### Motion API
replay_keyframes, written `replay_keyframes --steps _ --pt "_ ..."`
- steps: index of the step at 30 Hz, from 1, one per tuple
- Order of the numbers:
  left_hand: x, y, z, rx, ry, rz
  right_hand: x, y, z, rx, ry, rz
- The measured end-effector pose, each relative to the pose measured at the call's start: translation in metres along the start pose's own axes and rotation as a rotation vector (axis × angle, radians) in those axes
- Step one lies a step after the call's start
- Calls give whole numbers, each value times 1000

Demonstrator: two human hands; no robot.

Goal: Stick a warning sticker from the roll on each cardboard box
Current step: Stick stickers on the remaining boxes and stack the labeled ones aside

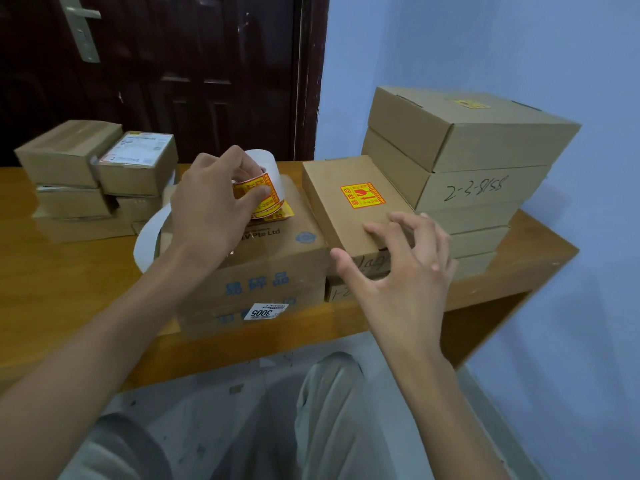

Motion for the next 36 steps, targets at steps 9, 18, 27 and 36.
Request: replay_keyframes --steps 9,18,27,36 --pt "-8 -5 4 100 -4 -114 -6 -5 -43 -124 119 5" --pt "-7 -8 -8 141 16 -104 -35 -22 -72 -170 233 7" --pt "-6 -10 -12 154 -13 -144 -26 -28 -79 -128 240 37" --pt "-2 -6 -14 102 1 -138 -21 -36 -73 19 226 -7"
Point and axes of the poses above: each hand's wrist, its own x-axis towards the middle knuckle, its own z-axis out of the back of the hand, y = z × x, the point moved 8 cm from there along x, towards the middle knuckle, and after that the axes turned 12 degrees about z, right-handed, at the moved point
